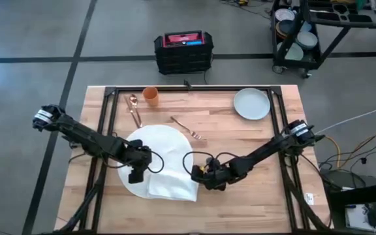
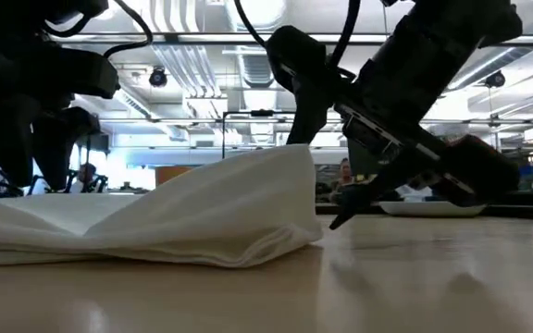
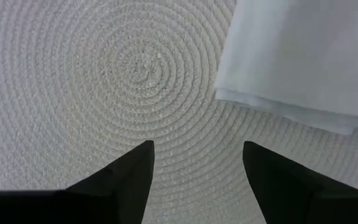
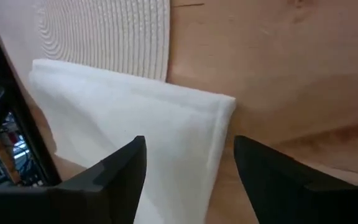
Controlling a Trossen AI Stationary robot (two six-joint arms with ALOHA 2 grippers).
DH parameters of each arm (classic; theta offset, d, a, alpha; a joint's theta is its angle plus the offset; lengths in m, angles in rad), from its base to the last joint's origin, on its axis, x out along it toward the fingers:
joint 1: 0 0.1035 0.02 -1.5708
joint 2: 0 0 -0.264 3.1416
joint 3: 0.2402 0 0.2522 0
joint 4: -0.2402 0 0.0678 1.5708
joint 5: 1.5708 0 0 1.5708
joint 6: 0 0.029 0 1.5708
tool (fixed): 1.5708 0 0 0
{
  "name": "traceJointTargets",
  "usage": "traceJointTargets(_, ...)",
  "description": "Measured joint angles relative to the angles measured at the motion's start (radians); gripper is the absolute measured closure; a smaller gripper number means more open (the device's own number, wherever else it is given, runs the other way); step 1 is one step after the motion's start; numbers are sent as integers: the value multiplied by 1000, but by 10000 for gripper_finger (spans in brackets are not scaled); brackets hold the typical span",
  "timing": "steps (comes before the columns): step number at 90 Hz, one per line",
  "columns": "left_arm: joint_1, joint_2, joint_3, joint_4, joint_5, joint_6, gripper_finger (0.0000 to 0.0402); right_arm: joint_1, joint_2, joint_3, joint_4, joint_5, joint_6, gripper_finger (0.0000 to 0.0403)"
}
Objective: Set table place
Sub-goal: Fold the white napkin
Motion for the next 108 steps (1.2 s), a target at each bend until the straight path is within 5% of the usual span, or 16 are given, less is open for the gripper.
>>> traceJointTargets(36,0,0,0,0,1,0,178,-7,79,2,167,-35,5,172)
traceJointTargets(90,0,0,0,-4,2,4,177,-8,11,1,124,-36,-48,192)
traceJointTargets(108,0,0,0,-4,2,4,172,-8,7,1,96,-123,-88,182)
